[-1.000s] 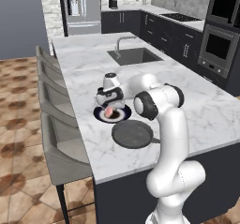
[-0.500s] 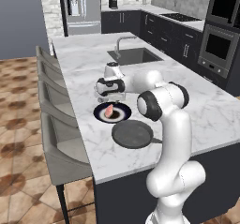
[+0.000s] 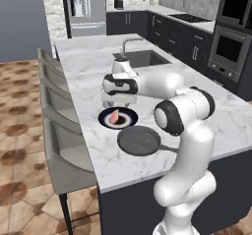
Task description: Pick up the pan with the steak in it and place it on the dining table. Then place the steak on the plate.
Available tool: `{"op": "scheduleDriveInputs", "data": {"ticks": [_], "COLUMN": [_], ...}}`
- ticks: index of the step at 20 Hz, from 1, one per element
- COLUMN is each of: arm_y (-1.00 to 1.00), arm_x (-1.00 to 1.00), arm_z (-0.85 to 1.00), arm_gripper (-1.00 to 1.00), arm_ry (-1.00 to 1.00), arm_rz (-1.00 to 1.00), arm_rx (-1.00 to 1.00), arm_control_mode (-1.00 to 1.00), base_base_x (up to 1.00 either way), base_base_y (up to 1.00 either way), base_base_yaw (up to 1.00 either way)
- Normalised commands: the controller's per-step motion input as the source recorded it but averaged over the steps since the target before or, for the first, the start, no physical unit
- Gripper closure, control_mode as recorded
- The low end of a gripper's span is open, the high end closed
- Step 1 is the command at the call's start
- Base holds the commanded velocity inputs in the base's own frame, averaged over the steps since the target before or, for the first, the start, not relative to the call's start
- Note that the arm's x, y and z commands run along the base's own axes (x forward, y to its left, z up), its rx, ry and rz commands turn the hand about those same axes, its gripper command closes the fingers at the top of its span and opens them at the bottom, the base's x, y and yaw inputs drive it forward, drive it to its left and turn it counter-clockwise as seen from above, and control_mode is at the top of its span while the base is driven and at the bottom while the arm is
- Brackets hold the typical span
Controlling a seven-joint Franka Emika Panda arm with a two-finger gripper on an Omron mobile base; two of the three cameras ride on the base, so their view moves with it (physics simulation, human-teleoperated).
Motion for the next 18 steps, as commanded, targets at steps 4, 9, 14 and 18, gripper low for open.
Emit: {"op": "scheduleDriveInputs", "data": {"ticks": [4,9,14,18], "arm_y": [-0.08,-0.03,-0.08,-0.12], "arm_x": [-1.0,-0.9,-0.85,-0.76], "arm_z": [0.23,0.12,0.1,0.11], "arm_gripper": [-1.0,-1.0,-1.0,-1.0], "arm_ry": [-0.09,-0.32,-0.43,-0.44], "arm_rz": [0.07,0.02,0.0,0.0], "arm_rx": [0.0,0.0,0.04,0.09], "arm_control_mode": [-1.0,-1.0,-1.0,-1.0], "base_base_x": [0.0,0.0,0.0,0.0], "base_base_y": [0.0,0.0,0.0,0.0], "base_base_yaw": [0.0,0.0,0.0,0.0]}}
